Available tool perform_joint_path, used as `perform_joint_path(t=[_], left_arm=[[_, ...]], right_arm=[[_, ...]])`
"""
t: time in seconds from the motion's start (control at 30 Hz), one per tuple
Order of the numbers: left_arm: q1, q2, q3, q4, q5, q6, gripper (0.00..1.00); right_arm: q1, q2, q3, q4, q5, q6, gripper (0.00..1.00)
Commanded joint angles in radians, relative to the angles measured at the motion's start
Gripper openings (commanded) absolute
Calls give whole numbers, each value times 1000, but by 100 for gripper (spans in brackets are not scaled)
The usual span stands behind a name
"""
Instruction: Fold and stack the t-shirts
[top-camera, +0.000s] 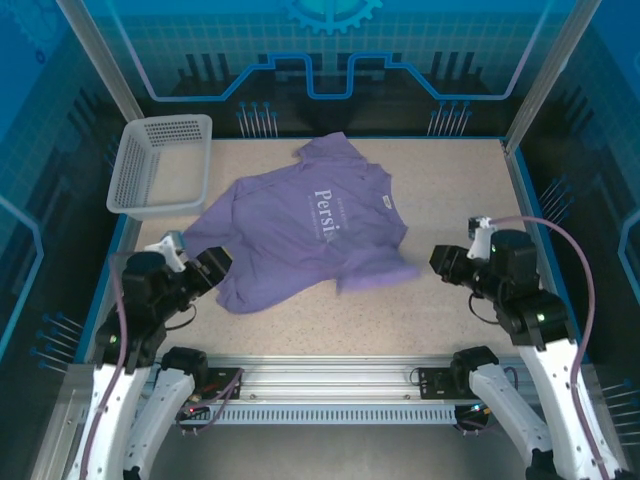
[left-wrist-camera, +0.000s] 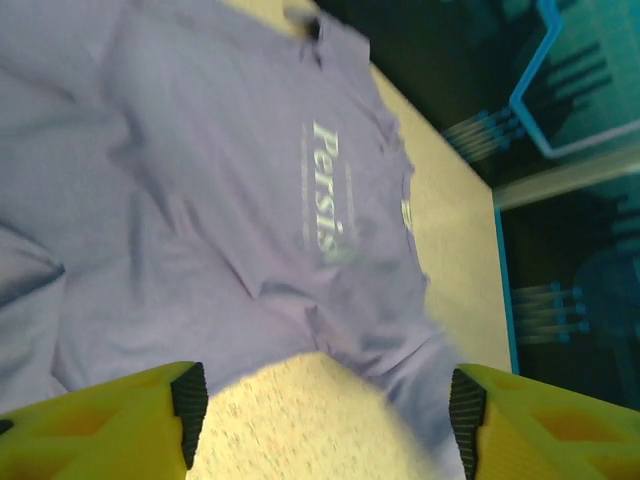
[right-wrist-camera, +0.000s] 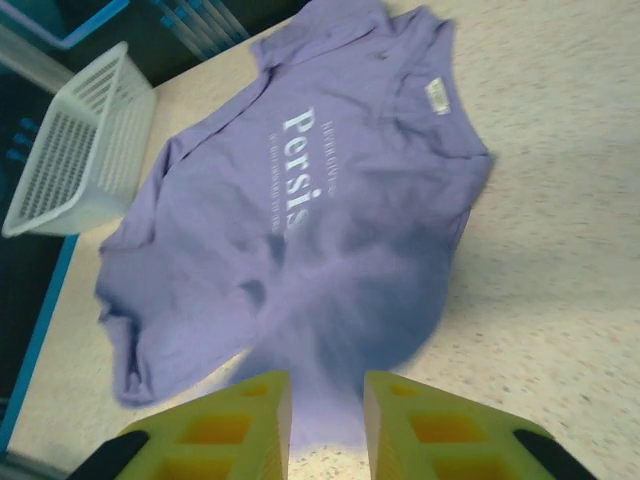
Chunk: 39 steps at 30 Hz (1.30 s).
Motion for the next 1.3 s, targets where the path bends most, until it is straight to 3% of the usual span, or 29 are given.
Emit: perform_joint_path(t=[0.0,0.13,0.27,0.43,0.67,0.87,0.97,1.03,1.27], left_arm=[[0,48,39,-6,-191,-40,68],[-1,287,132,83,-132,-24,70],[-37,541,225,61,-141,3,69],[-117,829,235,134,-203,-49,67],[-155,1154,220,283,-247,-143,66],[-162,1331,244,298,-269,-118,64],[-173,1372,232,307,-268,-108,64],[-184,1382,224,313,-275,-99,64],[-276,1440,264,309,-275,-70,67]], right_arm=[[9,-49,13,-17,180,85,35],[9,21,-12,139,211,161,52],[55,326,59,261,145,62,59],[174,880,340,198,240,-73,54],[184,1509,845,111,233,-119,49],[156,1858,1240,-8,169,-96,47],[138,1966,1373,-89,167,-74,46],[116,1978,1374,-103,171,-50,46],[-37,1835,1052,2,137,58,47]])
